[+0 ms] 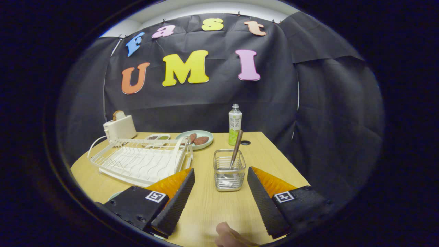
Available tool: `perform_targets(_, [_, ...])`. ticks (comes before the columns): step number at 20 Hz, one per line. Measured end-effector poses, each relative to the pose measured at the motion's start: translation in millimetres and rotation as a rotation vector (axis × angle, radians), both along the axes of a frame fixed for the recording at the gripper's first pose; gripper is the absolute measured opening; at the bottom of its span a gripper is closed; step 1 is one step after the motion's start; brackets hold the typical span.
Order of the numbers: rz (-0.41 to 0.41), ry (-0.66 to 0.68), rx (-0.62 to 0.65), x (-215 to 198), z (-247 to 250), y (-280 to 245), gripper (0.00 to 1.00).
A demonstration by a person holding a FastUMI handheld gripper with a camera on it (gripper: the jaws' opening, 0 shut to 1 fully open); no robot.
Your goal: Take the plate from the dish rack, then take the spoon from the basket and place it into the plate.
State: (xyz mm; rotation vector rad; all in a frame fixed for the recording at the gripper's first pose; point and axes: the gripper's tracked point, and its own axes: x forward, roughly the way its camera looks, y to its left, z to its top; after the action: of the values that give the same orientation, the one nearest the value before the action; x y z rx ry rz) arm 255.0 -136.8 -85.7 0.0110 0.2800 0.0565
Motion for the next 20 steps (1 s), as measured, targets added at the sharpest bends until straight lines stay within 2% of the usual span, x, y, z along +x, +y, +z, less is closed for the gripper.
perform_targets(3, [-0.076, -0.048, -0.040, 35, 8, -24, 1.00])
perform_targets(5, [-0.111, -0.057, -0.024, 53, 11, -33, 1.00])
perform_targets(10, [-0.064, -0.020, 0.009, 104, 12, -32, 1.00])
perform_targets(14, [-0.077, 0.002, 0.004, 133, 12, -34, 1.00])
perform_targets(18, [-0.076, 0.087, 0.036, 151, -9, -30, 0.89])
perform_targets(20, [-0.104, 0.100, 0.044, 156, -14, -33, 0.78])
